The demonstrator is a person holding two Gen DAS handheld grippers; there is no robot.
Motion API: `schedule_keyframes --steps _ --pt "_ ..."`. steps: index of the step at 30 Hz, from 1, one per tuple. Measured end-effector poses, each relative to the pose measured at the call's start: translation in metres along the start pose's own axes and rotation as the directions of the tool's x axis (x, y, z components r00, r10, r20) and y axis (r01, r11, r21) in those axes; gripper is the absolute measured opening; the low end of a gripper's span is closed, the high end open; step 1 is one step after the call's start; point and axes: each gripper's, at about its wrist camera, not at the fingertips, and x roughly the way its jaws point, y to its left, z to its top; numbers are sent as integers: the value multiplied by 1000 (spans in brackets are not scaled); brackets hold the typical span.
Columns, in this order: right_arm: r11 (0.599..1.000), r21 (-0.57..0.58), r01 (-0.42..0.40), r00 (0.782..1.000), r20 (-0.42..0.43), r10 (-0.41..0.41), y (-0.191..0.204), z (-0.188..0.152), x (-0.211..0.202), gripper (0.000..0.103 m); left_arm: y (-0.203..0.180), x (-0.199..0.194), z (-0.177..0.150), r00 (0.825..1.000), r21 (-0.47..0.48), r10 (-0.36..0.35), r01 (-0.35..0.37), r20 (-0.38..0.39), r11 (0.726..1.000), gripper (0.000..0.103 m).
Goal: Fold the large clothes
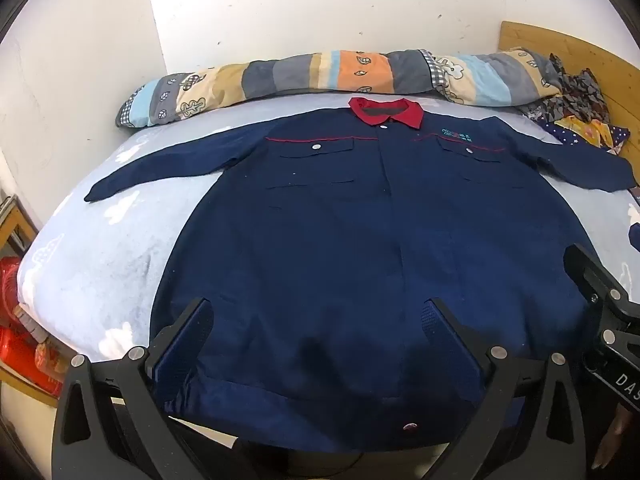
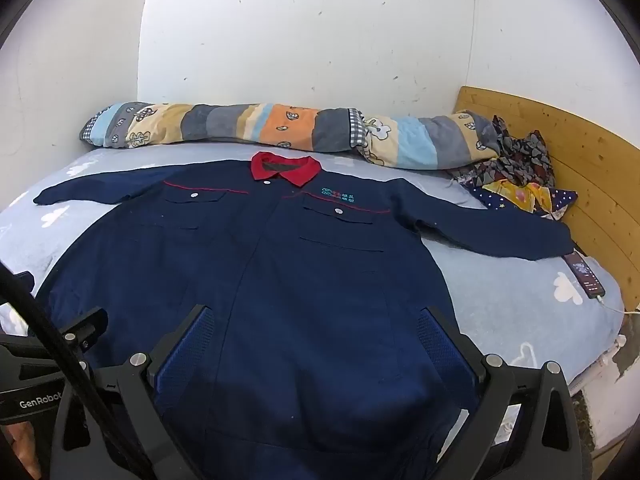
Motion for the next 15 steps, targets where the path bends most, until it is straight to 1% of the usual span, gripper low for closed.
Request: schedule_keyframes --steps 1,6,7,8,11,13,15 --pt "1000 1 3 1000 11 -3 0 0 -1 103 1 0 0 1000 -9 -13 13 -2 1000 103" --pt "1000 1 -2 1000 -1 2 0 3 -3 103 11 -3 4 1000 -8 -20 20 -7 1000 103" --pt "1000 1 -5 1000 -3 5 -1 3 -3 103 10 -3 4 1000 0 -15 15 -6 1000 103" --pt "1000 0 -7 1000 -4 7 -1 4 -4 103 3 -4 4 1000 17 6 -6 -1 1000 103" --pt "1000 -14 -16 1000 -7 16 3 -2 0 103 0 -3 5 1000 3 -2 2 -8 1000 103" --pt "1000 -16 -21 1000 -3 21 4 -3 -1 103 2 -6 2 1000 -8 2 -2 5 1000 103" --pt "1000 -20 -23 1000 -1 23 5 -2 -2 103 4 -9 2 1000 -17 -9 9 8 1000 103"
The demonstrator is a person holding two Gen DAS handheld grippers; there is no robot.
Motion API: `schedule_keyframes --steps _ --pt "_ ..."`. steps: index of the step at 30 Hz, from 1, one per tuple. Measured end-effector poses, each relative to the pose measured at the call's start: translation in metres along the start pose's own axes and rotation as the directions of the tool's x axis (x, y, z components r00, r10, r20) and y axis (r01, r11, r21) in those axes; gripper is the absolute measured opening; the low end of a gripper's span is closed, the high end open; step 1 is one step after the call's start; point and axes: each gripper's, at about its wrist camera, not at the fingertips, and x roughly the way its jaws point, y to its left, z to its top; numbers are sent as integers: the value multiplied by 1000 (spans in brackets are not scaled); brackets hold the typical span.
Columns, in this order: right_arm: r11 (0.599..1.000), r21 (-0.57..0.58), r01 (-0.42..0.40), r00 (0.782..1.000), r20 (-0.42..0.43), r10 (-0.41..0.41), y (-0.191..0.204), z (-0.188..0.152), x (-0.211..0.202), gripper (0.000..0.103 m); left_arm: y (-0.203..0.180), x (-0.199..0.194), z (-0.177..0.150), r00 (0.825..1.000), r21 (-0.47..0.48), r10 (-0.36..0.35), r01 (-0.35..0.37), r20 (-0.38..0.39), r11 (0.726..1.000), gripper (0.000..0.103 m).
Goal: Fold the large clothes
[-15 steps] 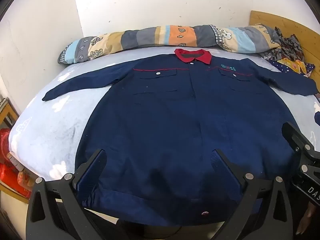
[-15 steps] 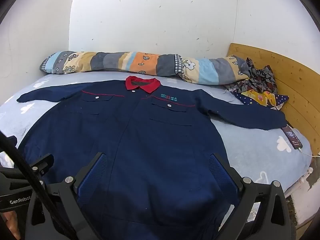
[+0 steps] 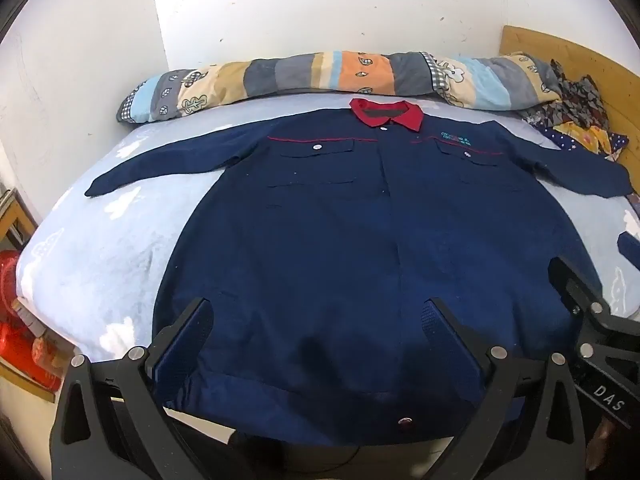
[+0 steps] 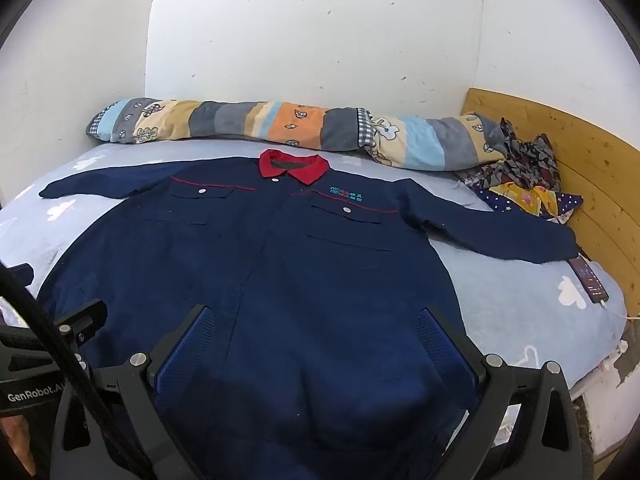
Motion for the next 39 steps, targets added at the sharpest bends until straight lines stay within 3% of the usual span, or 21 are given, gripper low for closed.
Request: schedule_keyframes --steps 12,39 --pt "1000 -20 0 1000 -10 0 4 -5 4 103 4 12 -2 999 -14 6 -7 -35 1000 103" --pt "1000 -28 -12 1000 -14 12 7 -5 6 103 6 13 -5 999 -18 1 -2 -35 1000 103"
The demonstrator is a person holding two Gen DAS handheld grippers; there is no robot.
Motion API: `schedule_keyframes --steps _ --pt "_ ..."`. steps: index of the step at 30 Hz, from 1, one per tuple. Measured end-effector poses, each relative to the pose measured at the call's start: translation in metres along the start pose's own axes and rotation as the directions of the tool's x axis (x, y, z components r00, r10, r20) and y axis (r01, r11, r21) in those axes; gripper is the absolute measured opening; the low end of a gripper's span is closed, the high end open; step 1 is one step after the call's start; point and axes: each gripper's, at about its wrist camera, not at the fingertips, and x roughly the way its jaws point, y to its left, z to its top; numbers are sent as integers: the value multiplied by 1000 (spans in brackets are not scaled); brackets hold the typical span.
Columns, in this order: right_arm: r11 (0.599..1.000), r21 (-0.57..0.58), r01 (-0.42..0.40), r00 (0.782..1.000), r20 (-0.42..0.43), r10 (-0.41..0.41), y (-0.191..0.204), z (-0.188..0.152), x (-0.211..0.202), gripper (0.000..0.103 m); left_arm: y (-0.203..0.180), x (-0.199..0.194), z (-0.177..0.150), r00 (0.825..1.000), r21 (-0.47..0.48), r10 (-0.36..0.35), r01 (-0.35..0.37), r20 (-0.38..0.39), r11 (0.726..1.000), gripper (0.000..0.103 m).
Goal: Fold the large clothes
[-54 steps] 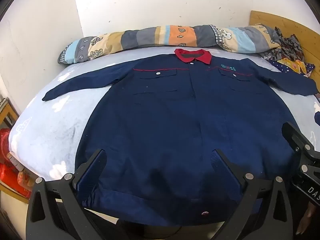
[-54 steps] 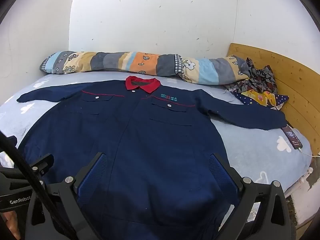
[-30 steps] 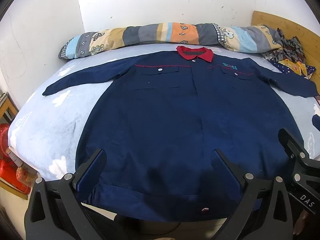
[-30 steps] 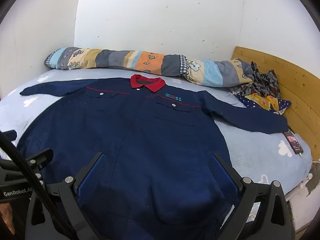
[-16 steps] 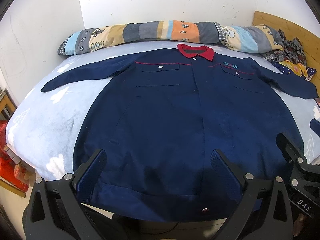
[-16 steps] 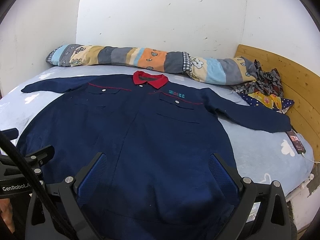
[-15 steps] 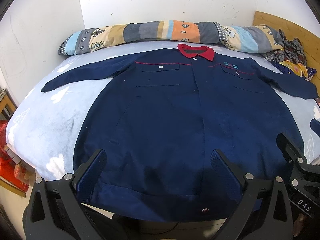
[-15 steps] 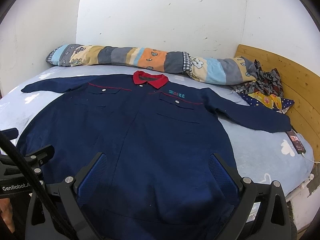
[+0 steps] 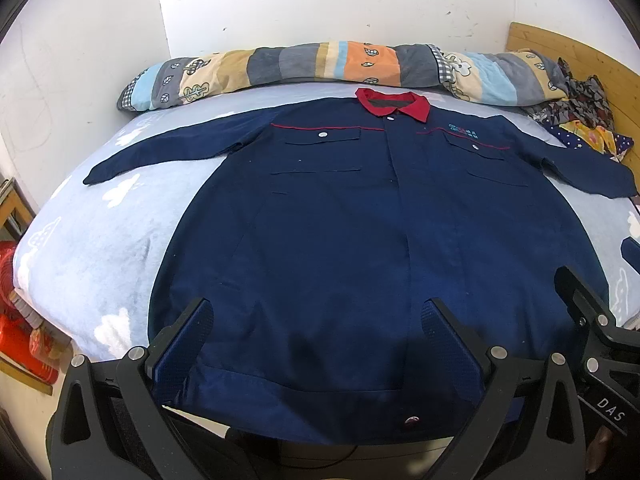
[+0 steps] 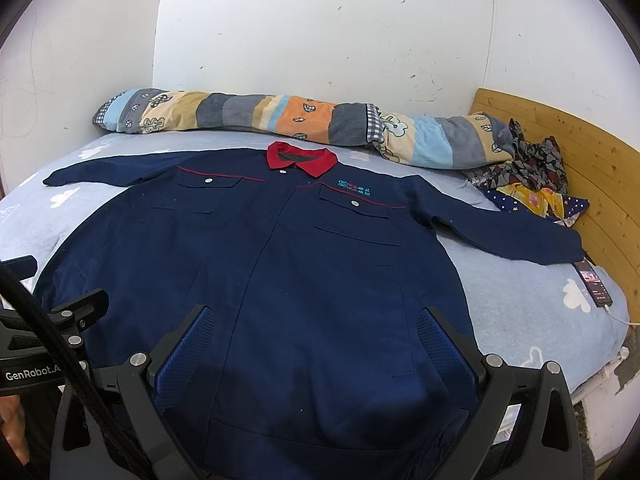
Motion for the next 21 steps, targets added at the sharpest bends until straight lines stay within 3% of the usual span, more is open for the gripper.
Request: schedule_keyframes --steps 21 --pt "1000 1 -6 1000 -5 6 2 0 1 103 1 -1 1 1000 1 6 -6 0 1000 103"
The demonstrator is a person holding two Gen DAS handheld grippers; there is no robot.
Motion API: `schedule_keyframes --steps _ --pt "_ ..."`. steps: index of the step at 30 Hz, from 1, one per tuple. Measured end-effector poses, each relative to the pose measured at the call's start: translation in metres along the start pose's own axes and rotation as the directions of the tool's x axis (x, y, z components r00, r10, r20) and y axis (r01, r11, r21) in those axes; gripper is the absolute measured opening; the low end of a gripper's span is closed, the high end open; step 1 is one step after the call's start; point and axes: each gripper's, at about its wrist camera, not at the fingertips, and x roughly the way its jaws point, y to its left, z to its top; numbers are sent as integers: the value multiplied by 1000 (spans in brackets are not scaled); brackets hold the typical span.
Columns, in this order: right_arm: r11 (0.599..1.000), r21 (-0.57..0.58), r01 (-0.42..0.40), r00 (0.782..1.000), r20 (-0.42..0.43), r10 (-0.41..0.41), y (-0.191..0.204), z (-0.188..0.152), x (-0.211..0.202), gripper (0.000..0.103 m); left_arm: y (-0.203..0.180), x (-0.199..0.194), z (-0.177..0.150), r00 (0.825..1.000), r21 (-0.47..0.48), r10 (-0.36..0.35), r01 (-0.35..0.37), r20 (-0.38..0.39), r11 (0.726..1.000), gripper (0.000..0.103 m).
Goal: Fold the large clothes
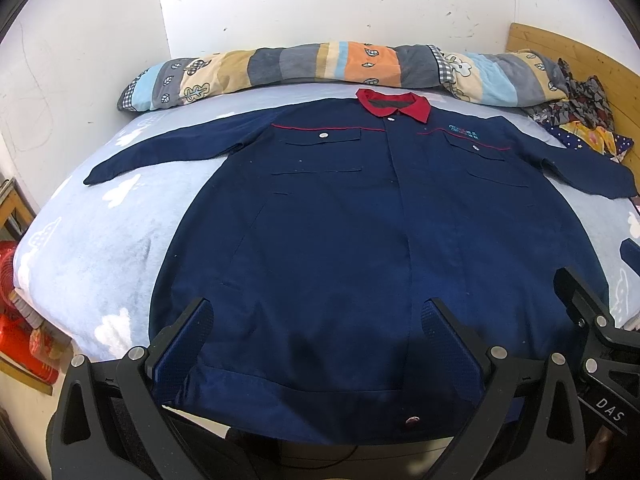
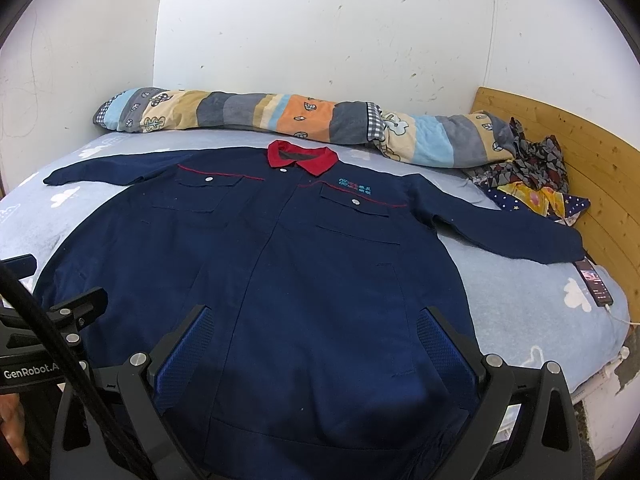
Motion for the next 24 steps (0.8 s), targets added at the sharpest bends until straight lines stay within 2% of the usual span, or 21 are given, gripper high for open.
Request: schedule_keyframes --steps 24 --pt "1000 -1 -2 1000 -4 2 -1 -1 0 103 2 0 -1 1000 2 -4 4 -2 1000 103"
